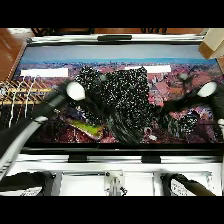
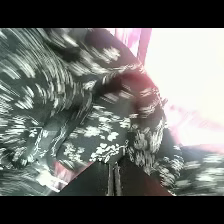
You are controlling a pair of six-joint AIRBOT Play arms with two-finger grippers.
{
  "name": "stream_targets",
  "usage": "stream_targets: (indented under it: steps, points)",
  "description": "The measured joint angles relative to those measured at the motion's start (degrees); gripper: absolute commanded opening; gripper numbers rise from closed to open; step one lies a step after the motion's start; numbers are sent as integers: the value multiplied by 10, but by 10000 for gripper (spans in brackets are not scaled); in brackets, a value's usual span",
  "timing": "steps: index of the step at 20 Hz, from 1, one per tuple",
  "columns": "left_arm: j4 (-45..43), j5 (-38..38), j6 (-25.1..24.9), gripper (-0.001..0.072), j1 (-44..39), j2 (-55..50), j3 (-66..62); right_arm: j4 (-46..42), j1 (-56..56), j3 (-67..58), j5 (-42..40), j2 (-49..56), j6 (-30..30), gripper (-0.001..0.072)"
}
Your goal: Fold the shirts.
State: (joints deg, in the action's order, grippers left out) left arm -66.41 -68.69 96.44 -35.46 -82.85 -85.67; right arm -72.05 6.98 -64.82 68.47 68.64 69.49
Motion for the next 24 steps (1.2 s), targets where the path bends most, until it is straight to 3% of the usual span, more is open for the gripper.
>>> stream_targets:
  steps: [4, 6, 10, 12, 14, 16, 19, 21, 24]
  points:
    - [-48, -14, 0, 51, 86, 86, -212, -5, 2, -144, -61, -133, -10, 59]
    - [-57, 14, 9, 51, 120, 136, -293, -7, 2, -205, -112, -196, -12, 59]
    - [-78, 105, 34, 51, 167, 255, -322, -9, 2, -278, -207, -299, -11, 59]
    - [-108, 107, 64, 51, 181, 306, -298, -21, 2, -292, -219, -334, -2, 59]
    - [-141, 58, 90, 51, 189, 337, -267, -43, 2, -297, -177, -348, 28, 59]
    - [-166, -18, 106, 51, 194, 351, -215, -59, 2, -280, -83, -348, 70, 59]
    - [-185, -91, 117, 51, 192, 363, -66, -79, 2, -177, 48, -342, 107, 59]
    - [-184, -96, 126, 51, 183, 367, 61, -101, 2, -72, 86, -349, 119, 59]
    - [-146, -37, 141, 51, 176, 368, 236, -135, 2, 87, 99, -355, 125, 60]
